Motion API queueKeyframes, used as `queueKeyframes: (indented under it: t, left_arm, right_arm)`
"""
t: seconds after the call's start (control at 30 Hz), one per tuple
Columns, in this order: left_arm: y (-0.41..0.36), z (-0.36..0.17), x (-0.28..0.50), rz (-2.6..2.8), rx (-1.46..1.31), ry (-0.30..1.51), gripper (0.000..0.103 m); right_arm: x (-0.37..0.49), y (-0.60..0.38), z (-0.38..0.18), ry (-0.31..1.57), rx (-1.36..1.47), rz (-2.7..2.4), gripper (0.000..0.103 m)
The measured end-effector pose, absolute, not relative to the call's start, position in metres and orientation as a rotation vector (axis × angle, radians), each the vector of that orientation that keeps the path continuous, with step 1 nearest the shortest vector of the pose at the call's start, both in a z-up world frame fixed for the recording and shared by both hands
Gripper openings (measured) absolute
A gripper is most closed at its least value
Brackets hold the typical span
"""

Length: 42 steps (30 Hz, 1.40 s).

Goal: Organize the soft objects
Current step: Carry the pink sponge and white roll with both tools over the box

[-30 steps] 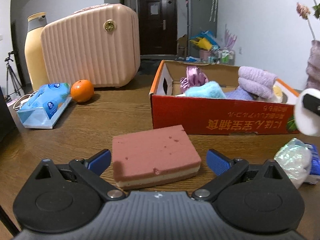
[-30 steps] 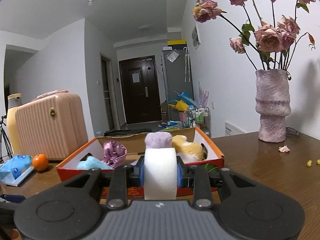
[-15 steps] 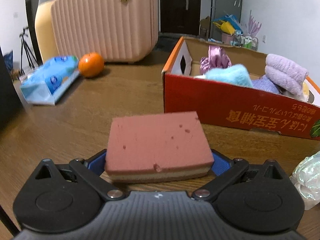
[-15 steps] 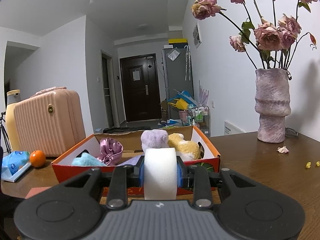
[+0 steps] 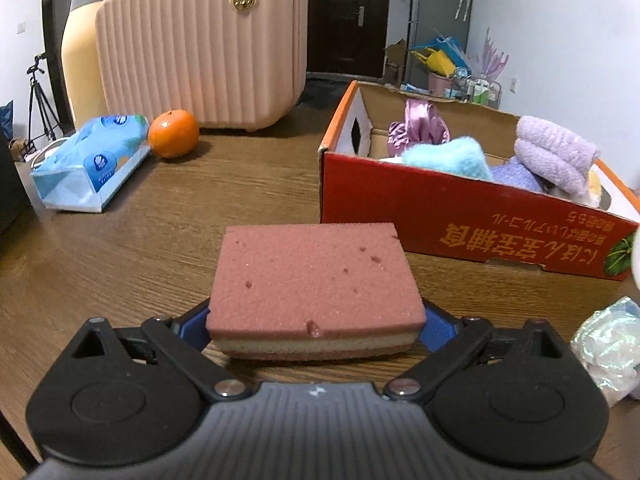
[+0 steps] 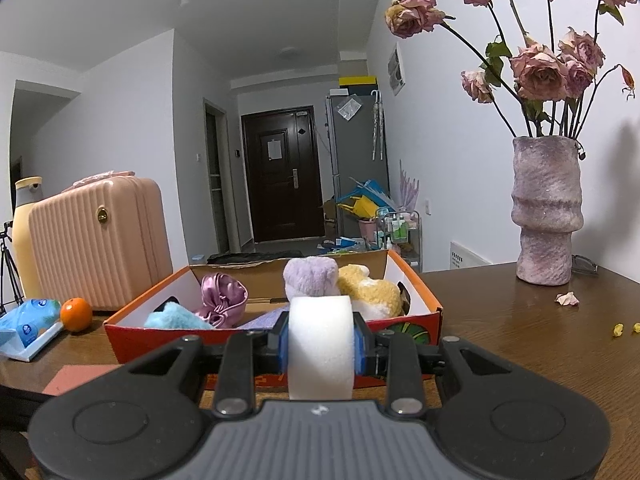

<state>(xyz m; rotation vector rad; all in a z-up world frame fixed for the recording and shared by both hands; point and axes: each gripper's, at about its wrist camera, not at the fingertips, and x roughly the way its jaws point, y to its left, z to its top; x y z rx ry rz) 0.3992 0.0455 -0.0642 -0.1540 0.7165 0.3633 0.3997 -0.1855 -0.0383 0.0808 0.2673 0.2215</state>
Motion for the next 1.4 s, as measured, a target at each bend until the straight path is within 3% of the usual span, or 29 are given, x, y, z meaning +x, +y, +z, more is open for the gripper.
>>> queueKeyframes:
  t: [0.8, 1.4]
  left_arm:
    - [0.030, -0.016, 0.350, 0.313, -0.046, 0.411, 0.100]
    - [0.017, -0.002, 0.395, 0.290, -0.083, 0.332, 0.100]
  right_arm:
    - [0.397, -0.191, -0.033, 0.212, 0.091, 0.248, 0.029]
    - [0.429, -0.171, -0.022, 0.177, 0.096, 0.291, 0.029]
